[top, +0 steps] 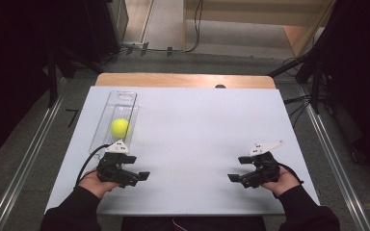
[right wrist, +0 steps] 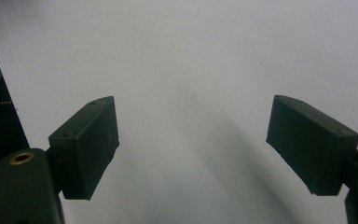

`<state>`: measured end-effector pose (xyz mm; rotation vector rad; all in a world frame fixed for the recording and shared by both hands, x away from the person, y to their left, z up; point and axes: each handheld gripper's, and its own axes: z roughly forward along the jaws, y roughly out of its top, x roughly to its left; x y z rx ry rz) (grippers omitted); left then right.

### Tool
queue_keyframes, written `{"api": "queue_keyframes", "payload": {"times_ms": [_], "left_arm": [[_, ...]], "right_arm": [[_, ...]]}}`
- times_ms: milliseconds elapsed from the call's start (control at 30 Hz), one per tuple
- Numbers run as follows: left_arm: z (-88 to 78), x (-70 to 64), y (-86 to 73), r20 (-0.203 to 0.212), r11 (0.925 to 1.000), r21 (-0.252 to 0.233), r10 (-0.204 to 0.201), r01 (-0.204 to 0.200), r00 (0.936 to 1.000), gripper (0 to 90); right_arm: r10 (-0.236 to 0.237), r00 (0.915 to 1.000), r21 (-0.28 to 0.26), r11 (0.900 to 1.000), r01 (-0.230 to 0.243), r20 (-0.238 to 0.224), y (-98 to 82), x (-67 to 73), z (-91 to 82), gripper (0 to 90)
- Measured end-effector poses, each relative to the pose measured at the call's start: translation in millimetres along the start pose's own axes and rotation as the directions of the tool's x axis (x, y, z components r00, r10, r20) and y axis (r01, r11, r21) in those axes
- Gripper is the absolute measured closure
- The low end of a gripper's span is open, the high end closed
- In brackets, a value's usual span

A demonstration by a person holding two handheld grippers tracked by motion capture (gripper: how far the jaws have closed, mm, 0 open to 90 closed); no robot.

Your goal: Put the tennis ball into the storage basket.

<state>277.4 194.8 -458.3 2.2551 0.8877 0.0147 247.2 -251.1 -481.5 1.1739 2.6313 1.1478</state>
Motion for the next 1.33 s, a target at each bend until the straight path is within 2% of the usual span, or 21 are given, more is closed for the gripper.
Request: {"api": "queue_keyframes", "payload": {"times_ms": [1333], "left_arm": [[0.4,-0.3,0.2,0.002,1.0000,-0.002,0.008,-0.008,1.0000,17.4]], "right_arm": [[-0.001,1.0000,0.006,1.000,0.001,-0.001,-0.1,0.1,0.2,14.8]]}}
